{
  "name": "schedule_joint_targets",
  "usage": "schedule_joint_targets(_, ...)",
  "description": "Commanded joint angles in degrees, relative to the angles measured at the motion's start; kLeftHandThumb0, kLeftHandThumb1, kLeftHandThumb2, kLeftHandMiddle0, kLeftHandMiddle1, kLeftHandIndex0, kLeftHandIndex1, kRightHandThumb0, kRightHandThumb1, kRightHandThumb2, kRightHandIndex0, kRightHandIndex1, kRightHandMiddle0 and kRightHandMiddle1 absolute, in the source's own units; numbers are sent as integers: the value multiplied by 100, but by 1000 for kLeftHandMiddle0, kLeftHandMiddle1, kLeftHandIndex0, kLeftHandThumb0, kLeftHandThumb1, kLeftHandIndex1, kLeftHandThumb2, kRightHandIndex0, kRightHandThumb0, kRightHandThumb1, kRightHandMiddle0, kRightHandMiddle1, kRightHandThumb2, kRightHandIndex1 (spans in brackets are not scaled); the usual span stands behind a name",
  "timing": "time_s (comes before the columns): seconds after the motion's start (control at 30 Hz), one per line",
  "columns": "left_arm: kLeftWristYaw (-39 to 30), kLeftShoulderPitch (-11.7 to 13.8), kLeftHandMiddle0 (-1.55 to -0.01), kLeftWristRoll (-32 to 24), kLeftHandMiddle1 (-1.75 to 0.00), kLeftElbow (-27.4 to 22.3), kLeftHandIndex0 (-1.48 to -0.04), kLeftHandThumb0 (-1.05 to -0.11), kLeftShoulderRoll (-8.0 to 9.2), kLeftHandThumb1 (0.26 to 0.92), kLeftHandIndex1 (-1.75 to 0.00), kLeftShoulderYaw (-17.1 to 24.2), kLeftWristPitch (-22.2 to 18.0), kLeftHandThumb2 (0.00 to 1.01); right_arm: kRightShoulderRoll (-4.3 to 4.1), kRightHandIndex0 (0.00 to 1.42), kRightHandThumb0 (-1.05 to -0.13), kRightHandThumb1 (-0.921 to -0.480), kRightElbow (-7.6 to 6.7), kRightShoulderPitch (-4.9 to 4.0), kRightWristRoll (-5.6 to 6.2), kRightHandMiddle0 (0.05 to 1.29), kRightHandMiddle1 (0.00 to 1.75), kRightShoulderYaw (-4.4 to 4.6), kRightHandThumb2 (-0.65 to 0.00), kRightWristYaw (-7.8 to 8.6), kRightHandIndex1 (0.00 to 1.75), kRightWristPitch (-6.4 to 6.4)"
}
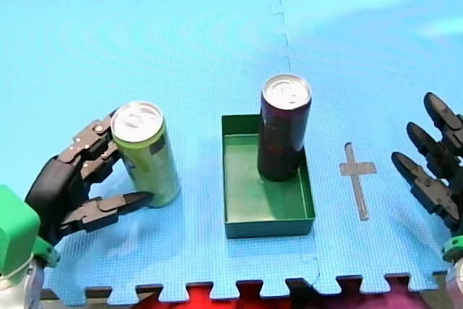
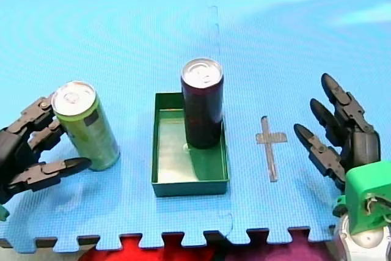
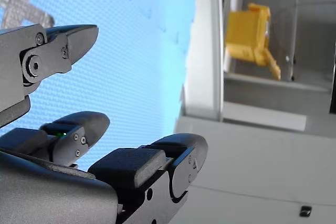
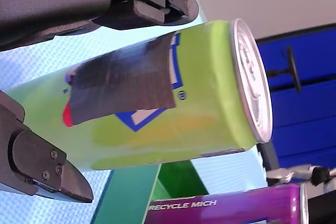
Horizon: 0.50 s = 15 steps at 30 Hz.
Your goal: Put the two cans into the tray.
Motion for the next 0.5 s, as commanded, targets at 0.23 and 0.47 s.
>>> schedule_joint_targets(0.23,122,-98,-272,47,-17,-34,-280,-1048,8,669,-2,-49,7,3,-12,598,-1012,-868,-70,25,10,515,1,0,-1,-13,1,18)
schedule_joint_targets(0.47,158,-247,-285,73,-16,117,-285,-1048,-6,675,-3,-78,106,3,9,597,-1008,-865,-53,25,36,517,1,-10,0,9,0,-8)
